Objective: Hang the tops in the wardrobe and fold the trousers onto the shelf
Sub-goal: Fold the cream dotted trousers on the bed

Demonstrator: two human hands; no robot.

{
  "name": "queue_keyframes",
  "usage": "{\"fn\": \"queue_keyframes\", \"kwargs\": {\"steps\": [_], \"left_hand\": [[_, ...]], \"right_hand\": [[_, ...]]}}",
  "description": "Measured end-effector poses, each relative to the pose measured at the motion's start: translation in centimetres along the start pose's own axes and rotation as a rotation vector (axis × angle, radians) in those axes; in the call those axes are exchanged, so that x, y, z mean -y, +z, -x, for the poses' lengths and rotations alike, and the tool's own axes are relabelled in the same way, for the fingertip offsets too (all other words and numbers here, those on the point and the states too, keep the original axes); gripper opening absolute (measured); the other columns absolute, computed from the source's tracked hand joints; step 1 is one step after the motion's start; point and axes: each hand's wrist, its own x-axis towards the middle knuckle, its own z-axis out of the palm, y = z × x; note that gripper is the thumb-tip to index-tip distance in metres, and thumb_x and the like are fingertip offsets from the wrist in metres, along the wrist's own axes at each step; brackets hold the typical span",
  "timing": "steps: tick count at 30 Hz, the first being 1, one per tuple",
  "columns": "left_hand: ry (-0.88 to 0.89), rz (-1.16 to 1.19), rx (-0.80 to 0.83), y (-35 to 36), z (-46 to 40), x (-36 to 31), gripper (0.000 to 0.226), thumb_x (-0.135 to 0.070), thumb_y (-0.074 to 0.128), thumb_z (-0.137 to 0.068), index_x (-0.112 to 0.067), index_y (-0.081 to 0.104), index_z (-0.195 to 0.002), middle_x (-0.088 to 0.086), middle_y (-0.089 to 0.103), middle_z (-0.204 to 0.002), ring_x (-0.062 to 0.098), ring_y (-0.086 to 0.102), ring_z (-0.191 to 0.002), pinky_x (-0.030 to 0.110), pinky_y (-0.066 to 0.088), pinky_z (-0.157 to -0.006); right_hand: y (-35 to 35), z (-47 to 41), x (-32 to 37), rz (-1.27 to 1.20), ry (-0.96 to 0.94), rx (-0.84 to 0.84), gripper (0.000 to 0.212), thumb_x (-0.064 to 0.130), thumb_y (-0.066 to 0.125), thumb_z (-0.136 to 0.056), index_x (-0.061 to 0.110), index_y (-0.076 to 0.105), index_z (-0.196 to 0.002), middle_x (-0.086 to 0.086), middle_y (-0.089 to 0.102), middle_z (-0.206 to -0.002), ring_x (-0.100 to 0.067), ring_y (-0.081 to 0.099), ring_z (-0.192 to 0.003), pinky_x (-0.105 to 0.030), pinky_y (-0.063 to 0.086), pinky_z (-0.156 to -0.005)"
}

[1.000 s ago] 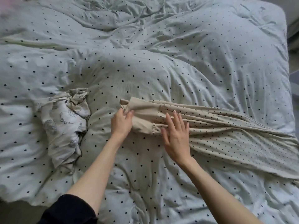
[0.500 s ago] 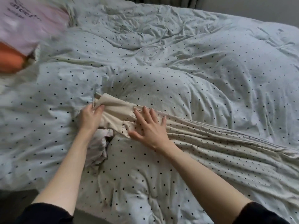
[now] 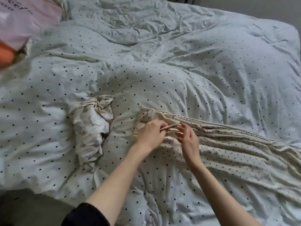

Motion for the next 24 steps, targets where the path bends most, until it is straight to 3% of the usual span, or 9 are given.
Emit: {"fn": "queue_keyframes", "kwargs": {"steps": [2, 3, 5, 7, 8, 12, 15, 20, 24], "left_hand": [[0.014, -0.019, 0.249, 2.2, 0.1, 0.1, 0.044, -0.034, 0.047, -0.097, -0.018, 0.046, -0.138, 0.002, 0.046, -0.142, 0.019, 0.041, -0.132, 0.035, 0.032, -0.109], [0.041, 0.020, 0.244, 2.9, 0.2, 0.3, 0.043, -0.031, 0.045, -0.098, -0.015, 0.045, -0.138, 0.002, 0.043, -0.145, 0.017, 0.038, -0.134, 0.031, 0.027, -0.112], [0.061, 0.104, -0.013, 2.8, 1.0, 2.0, 0.034, -0.015, 0.046, -0.098, -0.012, 0.054, -0.131, 0.005, 0.051, -0.137, 0.018, 0.046, -0.127, 0.024, 0.029, -0.107], [-0.026, 0.048, -0.300, 2.4, 1.4, 4.4, 0.036, -0.008, 0.047, -0.096, -0.010, 0.052, -0.131, 0.006, 0.052, -0.133, 0.021, 0.049, -0.123, 0.028, 0.033, -0.105], [-0.103, 0.003, -0.333, 2.0, 1.5, 5.7, 0.040, -0.012, 0.047, -0.096, -0.011, 0.046, -0.136, 0.007, 0.048, -0.138, 0.022, 0.044, -0.127, 0.032, 0.032, -0.107], [-0.358, -0.003, -0.022, 2.1, 0.9, 8.4, 0.056, -0.034, 0.037, -0.100, -0.010, 0.021, -0.148, 0.012, 0.025, -0.153, 0.027, 0.020, -0.142, 0.039, 0.018, -0.114], [-0.347, 0.115, -0.042, 3.3, 0.0, 7.7, 0.054, -0.031, 0.045, -0.098, -0.004, 0.032, -0.143, 0.015, 0.039, -0.145, 0.028, 0.035, -0.134, 0.034, 0.027, -0.108], [-0.428, 0.360, -0.225, 2.8, -0.2, 6.3, 0.043, -0.022, 0.066, -0.086, -0.007, 0.055, -0.125, 0.007, 0.064, -0.118, 0.019, 0.059, -0.103, 0.031, 0.046, -0.086], [-0.321, 0.202, -0.309, 1.9, 1.0, 2.7, 0.043, -0.027, 0.064, -0.088, -0.012, 0.054, -0.126, 0.004, 0.061, -0.123, 0.020, 0.056, -0.108, 0.027, 0.041, -0.084]], "right_hand": [[-1.5, 0.1, -0.4, 0.085, -0.003, -0.046, 0.033, 0.020, 0.032, -0.103, 0.014, 0.053, -0.128, -0.007, 0.061, -0.124, -0.018, 0.058, -0.112, -0.040, 0.044, -0.102], [-2.3, 0.3, -0.7, 0.196, -0.053, -0.054, 0.033, 0.018, 0.036, -0.102, 0.014, 0.053, -0.129, -0.006, 0.059, -0.128, -0.016, 0.055, -0.117, -0.035, 0.041, -0.104], [-2.0, 0.9, -1.2, 0.426, -0.256, -0.030, 0.033, 0.012, 0.045, -0.098, 0.010, 0.054, -0.130, -0.005, 0.054, -0.134, -0.017, 0.048, -0.125, -0.028, 0.034, -0.107], [-0.8, 1.4, -2.0, 0.609, -0.481, 0.060, 0.036, 0.007, 0.050, -0.094, 0.006, 0.054, -0.130, -0.011, 0.050, -0.138, -0.024, 0.043, -0.132, -0.032, 0.031, -0.111], [0.1, 1.6, -2.5, 0.703, -0.567, 0.128, 0.038, 0.009, 0.050, -0.093, 0.006, 0.053, -0.132, -0.014, 0.047, -0.141, -0.027, 0.039, -0.135, -0.037, 0.030, -0.112], [2.4, 1.0, -4.7, 1.003, -0.524, 0.310, 0.051, 0.026, 0.042, -0.097, 0.020, 0.031, -0.146, -0.011, 0.020, -0.156, -0.029, 0.017, -0.144, -0.043, 0.015, -0.116], [2.3, -0.7, -5.9, 1.095, -0.482, 0.371, 0.055, 0.023, 0.040, -0.096, 0.026, 0.023, -0.149, -0.006, 0.010, -0.159, -0.023, 0.011, -0.145, -0.038, 0.011, -0.116], [1.5, -1.7, -4.8, 0.865, -0.446, 0.439, 0.047, 0.010, 0.043, -0.095, 0.019, 0.044, -0.141, -0.005, 0.024, -0.156, -0.018, 0.021, -0.143, -0.029, 0.018, -0.113], [-0.7, -1.3, -2.0, 0.099, 0.051, 0.338, 0.032, 0.009, 0.046, -0.095, 0.012, 0.062, -0.123, -0.005, 0.056, -0.134, -0.013, 0.051, -0.122, -0.027, 0.037, -0.102]]}}
